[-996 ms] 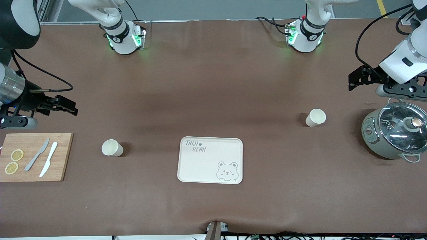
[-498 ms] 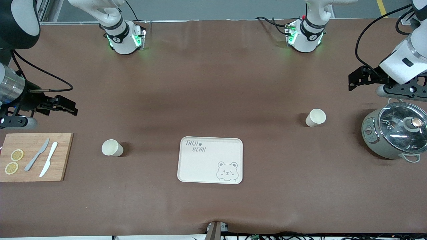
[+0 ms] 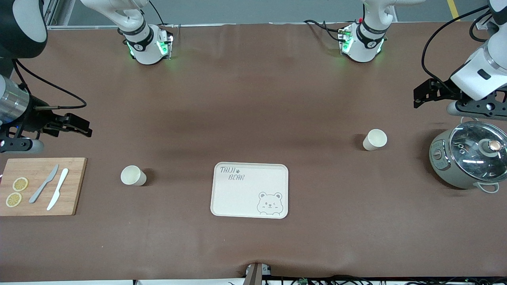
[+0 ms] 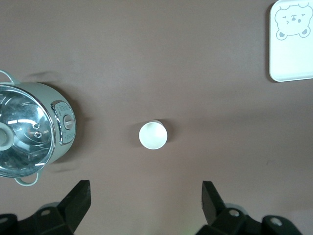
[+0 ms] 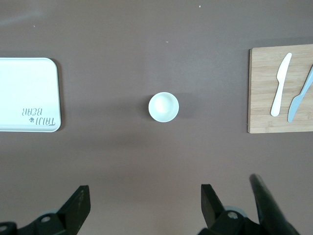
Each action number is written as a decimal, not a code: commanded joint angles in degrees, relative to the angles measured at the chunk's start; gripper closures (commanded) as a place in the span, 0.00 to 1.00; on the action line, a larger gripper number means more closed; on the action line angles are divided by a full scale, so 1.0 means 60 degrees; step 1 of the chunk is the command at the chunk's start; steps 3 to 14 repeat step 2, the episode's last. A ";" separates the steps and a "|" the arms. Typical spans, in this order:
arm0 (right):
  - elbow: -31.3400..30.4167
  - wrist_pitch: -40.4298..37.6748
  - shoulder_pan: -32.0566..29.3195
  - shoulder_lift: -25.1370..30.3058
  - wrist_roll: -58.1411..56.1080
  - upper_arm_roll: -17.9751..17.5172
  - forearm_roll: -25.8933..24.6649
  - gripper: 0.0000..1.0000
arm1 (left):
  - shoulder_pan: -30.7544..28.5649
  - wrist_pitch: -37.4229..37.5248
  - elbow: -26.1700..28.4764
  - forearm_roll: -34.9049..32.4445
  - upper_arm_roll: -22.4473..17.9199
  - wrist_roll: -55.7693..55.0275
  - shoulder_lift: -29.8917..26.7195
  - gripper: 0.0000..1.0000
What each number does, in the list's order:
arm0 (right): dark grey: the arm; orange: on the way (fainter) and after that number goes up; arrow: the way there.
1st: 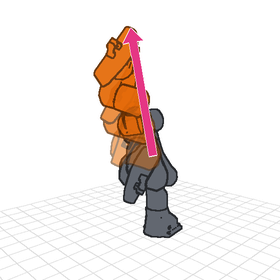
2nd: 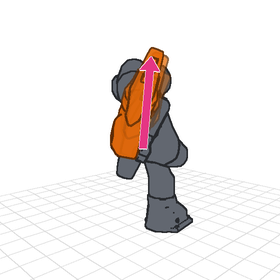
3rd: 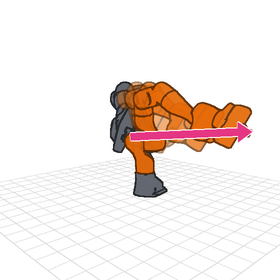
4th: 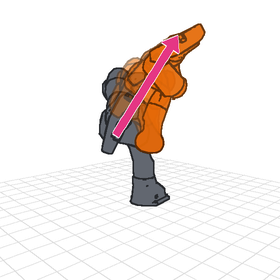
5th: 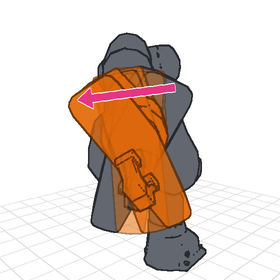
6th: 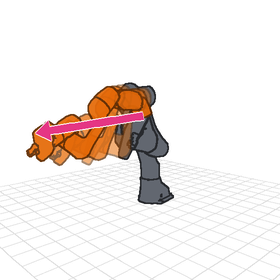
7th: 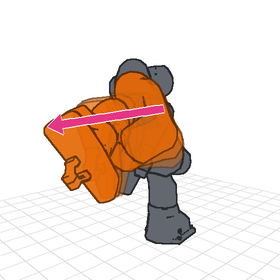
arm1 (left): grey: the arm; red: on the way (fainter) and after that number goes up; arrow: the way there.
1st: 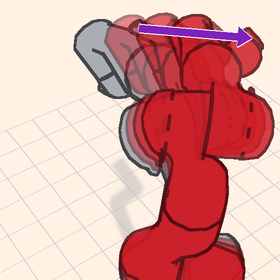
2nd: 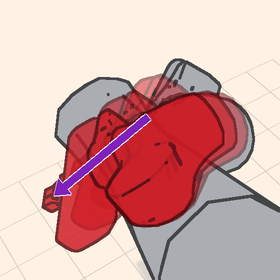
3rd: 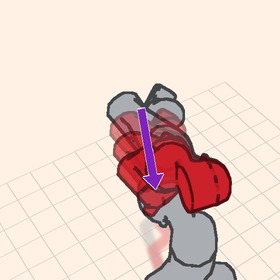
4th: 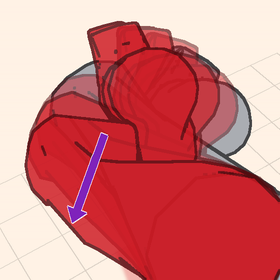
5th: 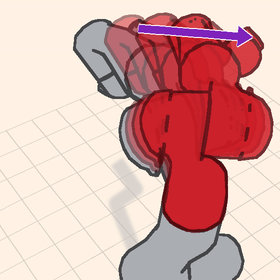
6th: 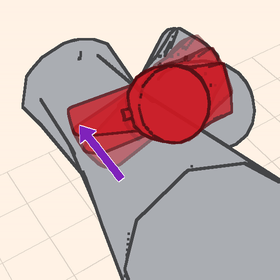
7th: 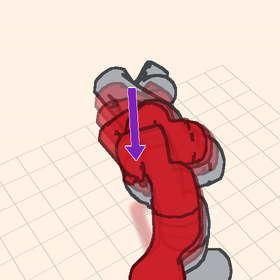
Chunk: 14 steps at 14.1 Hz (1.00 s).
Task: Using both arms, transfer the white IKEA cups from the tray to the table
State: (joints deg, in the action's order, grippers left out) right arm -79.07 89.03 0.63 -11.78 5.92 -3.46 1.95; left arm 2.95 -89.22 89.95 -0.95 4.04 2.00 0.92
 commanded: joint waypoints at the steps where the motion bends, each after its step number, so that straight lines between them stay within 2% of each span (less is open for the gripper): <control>1: 0.0097 -0.0160 -0.0017 0.0074 0.0127 -0.0009 -0.0017 0.00 | 0.0007 0.0090 -0.0211 -0.0047 -0.0014 0.0032 0.0096 0.00; 14: 0.0097 -0.0160 -0.0017 0.0074 0.0127 -0.0009 -0.0017 0.00 | 0.0007 0.0090 -0.0211 -0.0047 -0.0014 0.0018 0.0096 0.00</control>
